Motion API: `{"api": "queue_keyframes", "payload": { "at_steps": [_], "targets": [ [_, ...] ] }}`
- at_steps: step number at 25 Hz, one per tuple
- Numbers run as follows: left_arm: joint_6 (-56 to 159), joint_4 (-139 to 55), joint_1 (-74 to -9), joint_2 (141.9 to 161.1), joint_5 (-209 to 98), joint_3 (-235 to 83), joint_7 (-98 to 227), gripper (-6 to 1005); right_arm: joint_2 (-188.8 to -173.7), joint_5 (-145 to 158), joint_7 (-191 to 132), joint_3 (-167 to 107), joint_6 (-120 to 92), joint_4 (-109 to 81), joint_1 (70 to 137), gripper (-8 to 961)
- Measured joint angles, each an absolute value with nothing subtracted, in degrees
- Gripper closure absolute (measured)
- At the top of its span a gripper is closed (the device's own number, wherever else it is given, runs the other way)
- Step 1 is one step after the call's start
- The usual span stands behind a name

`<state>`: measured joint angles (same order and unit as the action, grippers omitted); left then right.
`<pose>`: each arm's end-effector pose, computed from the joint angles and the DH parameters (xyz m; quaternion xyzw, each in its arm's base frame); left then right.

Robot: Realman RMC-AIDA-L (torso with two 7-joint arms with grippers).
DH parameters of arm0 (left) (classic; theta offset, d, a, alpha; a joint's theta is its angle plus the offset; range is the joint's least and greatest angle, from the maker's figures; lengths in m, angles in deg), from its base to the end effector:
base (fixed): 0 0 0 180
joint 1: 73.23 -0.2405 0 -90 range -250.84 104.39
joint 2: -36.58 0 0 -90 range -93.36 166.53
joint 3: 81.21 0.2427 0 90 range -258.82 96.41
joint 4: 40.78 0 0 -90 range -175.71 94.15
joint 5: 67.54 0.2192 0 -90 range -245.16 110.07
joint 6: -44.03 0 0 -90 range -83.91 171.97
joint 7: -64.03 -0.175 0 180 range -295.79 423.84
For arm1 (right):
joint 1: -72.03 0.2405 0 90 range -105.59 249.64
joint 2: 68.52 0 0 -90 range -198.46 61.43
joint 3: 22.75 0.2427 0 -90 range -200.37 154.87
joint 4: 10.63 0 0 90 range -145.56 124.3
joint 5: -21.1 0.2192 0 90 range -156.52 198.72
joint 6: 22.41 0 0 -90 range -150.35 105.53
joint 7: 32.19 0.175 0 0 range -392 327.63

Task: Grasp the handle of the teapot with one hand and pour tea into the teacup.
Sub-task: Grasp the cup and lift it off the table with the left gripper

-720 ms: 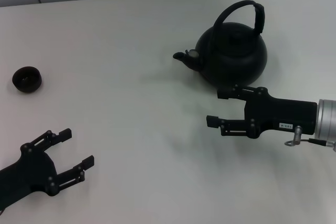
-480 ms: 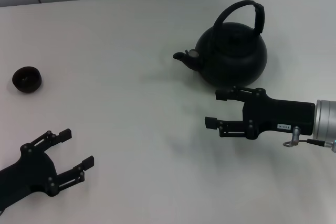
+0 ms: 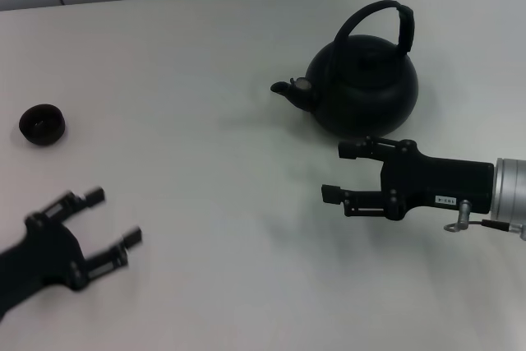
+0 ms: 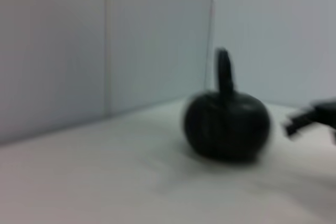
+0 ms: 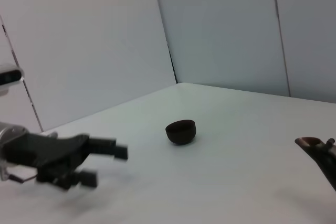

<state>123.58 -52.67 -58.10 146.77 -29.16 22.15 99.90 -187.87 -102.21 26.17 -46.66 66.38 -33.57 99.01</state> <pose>-0.3282 0.2483 -0.0558 -0.9160 -0.1695 -0.2673 0.2464 0.2902 0.2970 -0.0504 -0.9274 0.2073 0.2637 0.1659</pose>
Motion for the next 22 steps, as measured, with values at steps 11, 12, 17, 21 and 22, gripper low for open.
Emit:
{"api": "queue_keyframes", "payload": {
  "at_steps": [11,12,17,21,22],
  "targets": [
    [119.63,-54.9,-58.49,150.98,-29.5,2.7,95.78,158,-187.91,-101.89,26.08,-46.65,66.58,-33.57,98.57,125],
    [118.74,-55.08,-58.28,151.33,-29.51,1.43,95.07,157,-187.91,-101.89,26.08,-46.65,66.62,-33.57,98.57,125],
    [109.54,-58.51,-57.28,152.2,-29.34,-0.45,94.18,163,-187.94,-101.9,26.09,-46.65,66.73,-33.57,98.56,125],
    [102.0,-60.69,-55.75,152.56,-29.3,-0.32,94.16,168,-187.96,-101.88,26.09,-46.65,66.83,-33.57,98.56,125],
    [101.39,-60.71,-55.51,152.58,-29.29,-0.35,94.17,170,-187.96,-101.88,26.09,-46.65,66.83,-33.57,98.57,126]
  ]
}}
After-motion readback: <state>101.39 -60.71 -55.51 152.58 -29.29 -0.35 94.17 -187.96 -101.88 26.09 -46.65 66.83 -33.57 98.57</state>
